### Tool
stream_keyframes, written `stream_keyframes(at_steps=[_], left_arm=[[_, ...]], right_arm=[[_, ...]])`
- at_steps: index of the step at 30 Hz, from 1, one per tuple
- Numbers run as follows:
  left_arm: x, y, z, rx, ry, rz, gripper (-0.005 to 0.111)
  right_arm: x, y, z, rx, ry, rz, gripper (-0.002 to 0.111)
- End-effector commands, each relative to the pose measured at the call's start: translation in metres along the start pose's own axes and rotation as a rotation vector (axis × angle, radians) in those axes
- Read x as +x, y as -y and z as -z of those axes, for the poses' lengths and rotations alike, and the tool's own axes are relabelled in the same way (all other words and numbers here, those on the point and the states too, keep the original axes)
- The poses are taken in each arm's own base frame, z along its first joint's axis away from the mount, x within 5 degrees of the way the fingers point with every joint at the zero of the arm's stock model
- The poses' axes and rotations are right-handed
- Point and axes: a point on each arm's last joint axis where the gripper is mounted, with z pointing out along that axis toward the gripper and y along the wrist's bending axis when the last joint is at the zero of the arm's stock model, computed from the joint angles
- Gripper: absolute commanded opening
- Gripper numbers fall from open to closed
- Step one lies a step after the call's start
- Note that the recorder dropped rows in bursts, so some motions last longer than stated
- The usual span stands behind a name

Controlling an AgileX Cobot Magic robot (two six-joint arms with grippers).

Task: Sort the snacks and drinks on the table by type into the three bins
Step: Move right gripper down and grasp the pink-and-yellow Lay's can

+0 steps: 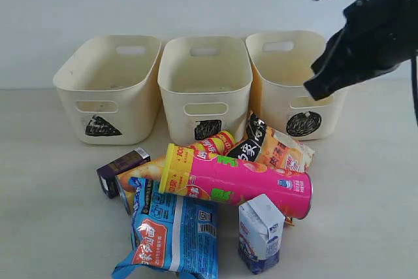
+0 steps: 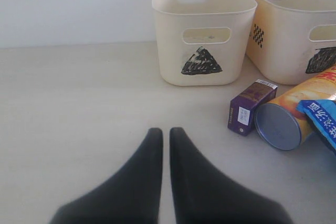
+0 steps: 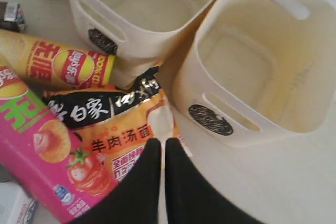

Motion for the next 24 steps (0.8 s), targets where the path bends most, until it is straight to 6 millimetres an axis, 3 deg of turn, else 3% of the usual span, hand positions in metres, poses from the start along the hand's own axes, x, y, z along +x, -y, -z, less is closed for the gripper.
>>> stream_keyframes(at_steps=[1, 4, 7, 12, 14, 15, 19, 24], left_arm=[[0.0, 0.0, 0.0, 0.0, 0.005, 0.017, 0.004], [0.0, 0.0, 0.0, 0.0, 0.005, 0.017, 0.004], [0.0, 0.0, 0.0, 0.0, 0.005, 0.017, 0.004], [0.0, 0.0, 0.0, 0.0, 0.005, 0.017, 0.004], [0.0, 0.0, 0.0, 0.0, 0.005, 0.017, 0.004], [0.0, 0.0, 0.0, 0.0, 0.005, 0.017, 0.004], [0.0, 0.0, 0.0, 0.0, 0.005, 0.017, 0.004], [0.0, 0.0, 0.0, 0.0, 0.005, 0.017, 0.004]], right_arm=[[-0.007, -0.018, -0.023, -0.147, -0.066, 0.159, 0.0], [-0.013, -0.031, -0.042, -0.353, -0.104, 0.228, 0.0], [-0.016, -0.036, -0.051, -0.433, -0.085, 0.256, 0.0], [-0.018, -0.062, -0.074, -0.509, -0.08, 0.405, 0.004], [-0.021, -0.072, -0.078, -0.511, -0.06, 0.443, 0.025], [-0.023, -0.075, -0.081, -0.503, -0.048, 0.455, 0.048], [-0.027, -0.091, -0.088, -0.5, -0.022, 0.477, 0.098], [-0.023, -0.101, -0.109, -0.483, -0.039, 0.523, 0.098]])
